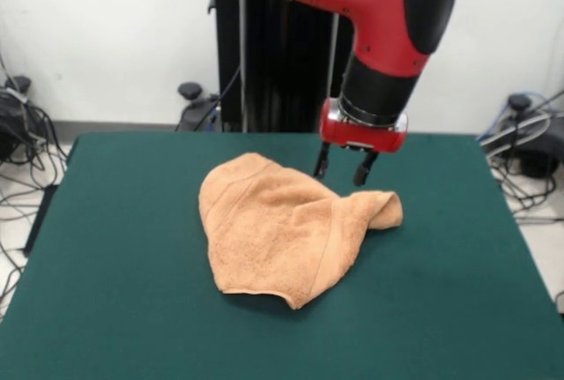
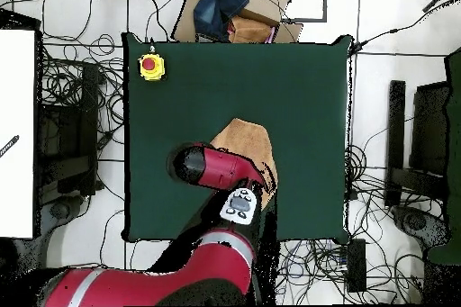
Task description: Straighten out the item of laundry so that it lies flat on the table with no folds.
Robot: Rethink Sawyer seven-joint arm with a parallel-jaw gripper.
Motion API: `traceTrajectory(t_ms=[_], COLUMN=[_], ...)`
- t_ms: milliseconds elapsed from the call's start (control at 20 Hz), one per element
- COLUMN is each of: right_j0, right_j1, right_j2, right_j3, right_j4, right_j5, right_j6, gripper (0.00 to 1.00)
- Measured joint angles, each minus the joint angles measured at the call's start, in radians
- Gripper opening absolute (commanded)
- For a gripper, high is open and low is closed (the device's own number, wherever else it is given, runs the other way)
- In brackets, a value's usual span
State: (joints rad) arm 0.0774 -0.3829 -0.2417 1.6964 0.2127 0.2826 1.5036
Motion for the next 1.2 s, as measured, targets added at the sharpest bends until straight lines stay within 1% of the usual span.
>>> traceTrajectory(t_ms=[400, 450, 700, 850, 1000, 1200], right_j0=[0.088, 0.112, 0.142, 0.131, 0.085, 0.047], right_j1=[0.046, 0.059, 0.086, 0.093, 0.094, 0.096], right_j2=[-0.062, -0.074, -0.09, -0.082, -0.066, -0.064], right_j3=[-0.001, -0.003, -0.011, -0.011, -0.011, -0.011], right_j4=[0.001, 0.004, 0.011, 0.014, 0.014, 0.014], right_j5=[0.0, 0.0, 0.0, 0.0, 0.0, -0.001], right_j6=[0.0, 0.0, 0.0, 0.0, 0.0, 0.0], gripper=[1.0, 1.0, 1.0, 1.0, 1.0, 1.0])
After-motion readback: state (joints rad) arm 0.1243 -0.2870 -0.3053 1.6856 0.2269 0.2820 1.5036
